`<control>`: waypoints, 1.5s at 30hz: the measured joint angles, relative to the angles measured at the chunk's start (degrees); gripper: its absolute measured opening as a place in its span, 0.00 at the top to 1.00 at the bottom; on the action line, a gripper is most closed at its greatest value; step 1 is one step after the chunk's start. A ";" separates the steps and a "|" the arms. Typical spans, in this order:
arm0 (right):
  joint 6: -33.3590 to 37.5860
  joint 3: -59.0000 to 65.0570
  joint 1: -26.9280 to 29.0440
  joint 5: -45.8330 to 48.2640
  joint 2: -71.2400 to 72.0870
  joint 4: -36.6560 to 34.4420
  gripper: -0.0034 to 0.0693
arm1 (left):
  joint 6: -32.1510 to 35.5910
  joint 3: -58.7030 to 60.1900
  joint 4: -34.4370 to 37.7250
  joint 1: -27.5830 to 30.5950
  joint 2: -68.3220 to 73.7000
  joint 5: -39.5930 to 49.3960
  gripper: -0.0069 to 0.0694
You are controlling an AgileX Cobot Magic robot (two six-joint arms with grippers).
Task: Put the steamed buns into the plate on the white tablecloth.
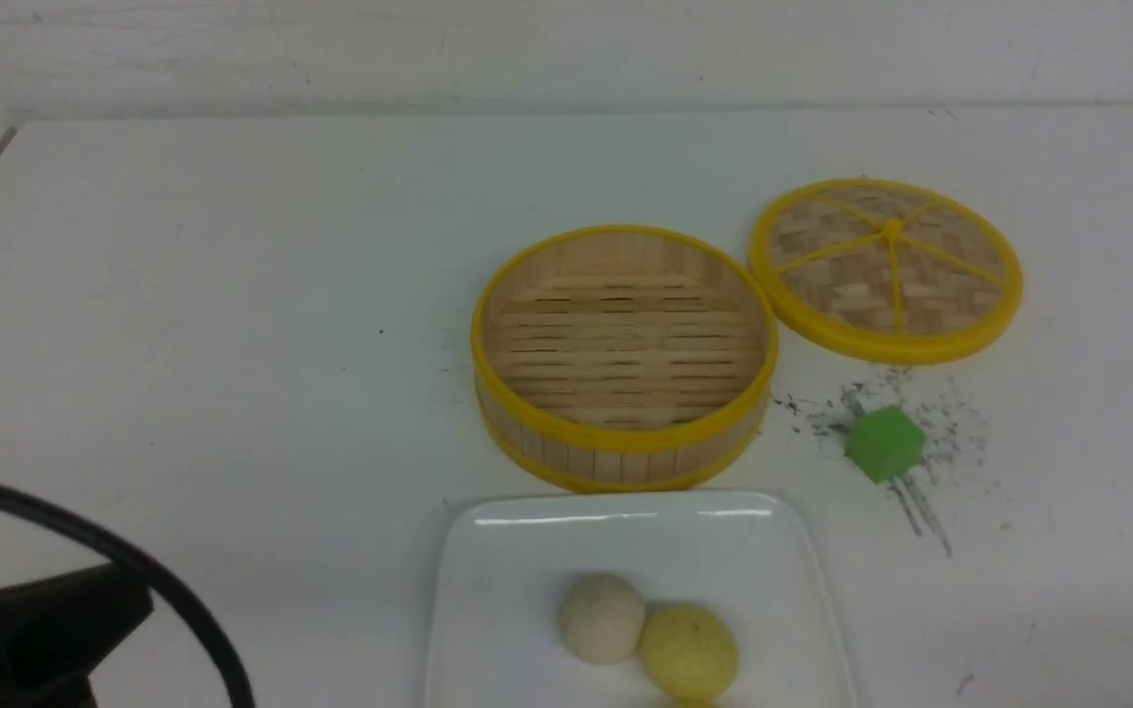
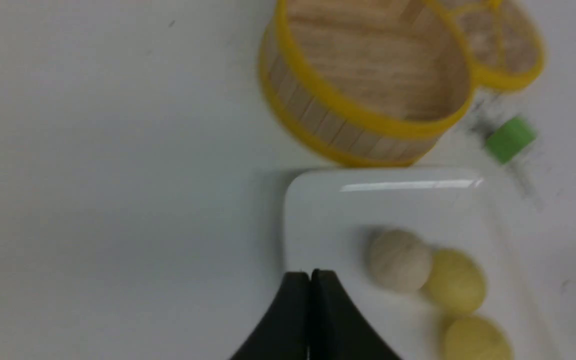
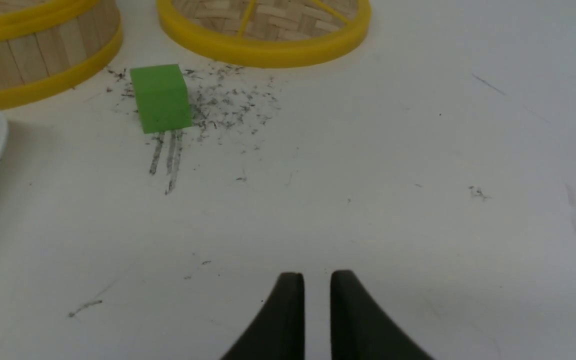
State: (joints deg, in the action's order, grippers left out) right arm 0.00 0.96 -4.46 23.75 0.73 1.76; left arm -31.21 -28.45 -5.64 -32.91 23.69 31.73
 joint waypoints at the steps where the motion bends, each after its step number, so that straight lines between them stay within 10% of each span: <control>1: 0.00 0.00 0.00 0.00 0.00 0.00 0.80 | -0.47 0.30 0.39 0.00 0.06 -2.72 0.89; 25: 0.00 0.00 0.00 0.00 0.00 -0.25 0.77 | 7.43 10.59 -4.51 0.80 -0.27 -15.24 0.87; 34: 0.00 0.00 0.00 0.00 0.00 -0.25 0.74 | 21.85 26.56 1.76 20.30 -17.26 -21.18 0.86; 45: 0.00 0.00 0.00 0.00 0.00 -0.25 0.72 | 20.99 30.03 -3.70 27.01 -24.31 -11.05 0.84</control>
State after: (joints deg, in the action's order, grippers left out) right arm 0.00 0.96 -4.46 23.75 0.73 1.51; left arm -10.22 1.58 -9.33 -5.90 -0.62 20.69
